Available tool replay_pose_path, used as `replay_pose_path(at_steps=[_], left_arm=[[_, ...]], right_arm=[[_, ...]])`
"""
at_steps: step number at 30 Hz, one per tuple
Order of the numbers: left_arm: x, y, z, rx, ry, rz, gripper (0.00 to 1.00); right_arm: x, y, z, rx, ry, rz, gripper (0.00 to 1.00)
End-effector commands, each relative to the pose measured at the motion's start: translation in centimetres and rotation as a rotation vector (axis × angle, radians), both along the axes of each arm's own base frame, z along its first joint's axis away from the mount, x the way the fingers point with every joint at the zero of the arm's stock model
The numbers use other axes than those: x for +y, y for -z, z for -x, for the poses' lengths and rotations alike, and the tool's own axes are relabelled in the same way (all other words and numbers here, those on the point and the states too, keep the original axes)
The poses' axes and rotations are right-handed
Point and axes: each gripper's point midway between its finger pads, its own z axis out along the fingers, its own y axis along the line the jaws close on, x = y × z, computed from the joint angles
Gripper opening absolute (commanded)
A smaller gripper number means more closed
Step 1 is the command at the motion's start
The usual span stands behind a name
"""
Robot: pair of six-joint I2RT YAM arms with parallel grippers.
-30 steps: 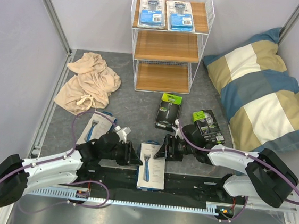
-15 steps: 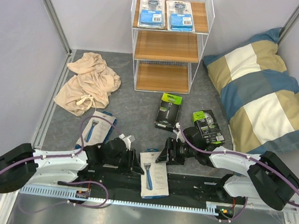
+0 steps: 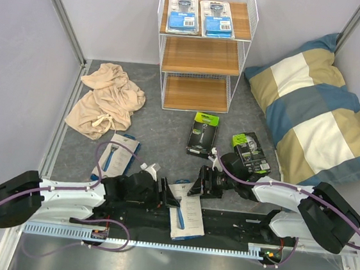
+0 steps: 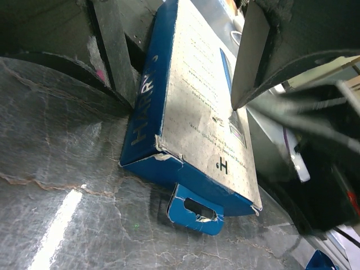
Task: Place and organize the shaving razors onto the shelf
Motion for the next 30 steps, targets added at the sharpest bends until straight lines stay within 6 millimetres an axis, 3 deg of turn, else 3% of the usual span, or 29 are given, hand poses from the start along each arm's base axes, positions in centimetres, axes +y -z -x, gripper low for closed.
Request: replay_pose_path(at_steps=[1, 9, 19, 22, 24, 28, 29, 30], left_arm=[[3.8, 3.7, -2.5, -0.088, -0.146, -0.206, 0.72], [4.9, 4.8, -3.2, -0.128, -0.181, -0.239, 0.70], [-0.8, 2.9, -3.2, -0.236, -0.015, 0.021, 0.65], [-2.6, 1.1, -3.0, -0.274, 0.032, 0.122, 0.56], [-3.1, -0.1, -3.0, -0.300, 0.036, 0.168, 0.42], [-2.7, -1.5, -3.5, -0.344, 0.020, 0.180, 0.20], [-2.9, -2.8, -3.9, -0.370, 0.008, 0.200, 0.18], [-2.2, -2.0, -3.8, -0.355, 0.011, 0.141, 0.17]], right_arm=[[0.5, -0.7, -0.1, -0.031, -0.023, -0.027, 0.76], [0.5, -0.5, -0.1, -0.029, -0.025, -0.023, 0.76], [1.1, -1.2, 0.1, -0.026, -0.050, -0.069, 0.76], [1.3, -1.7, 0.0, -0.029, -0.052, -0.089, 0.76], [1.4, -2.0, -0.1, -0.040, -0.052, -0.093, 0.76], [1.5, -3.0, -0.9, -0.080, -0.048, -0.082, 0.77], [1.6, -3.2, -1.0, -0.089, -0.048, -0.079, 0.77], [1.6, -3.4, -1.4, -0.104, -0.039, -0.069, 0.78]])
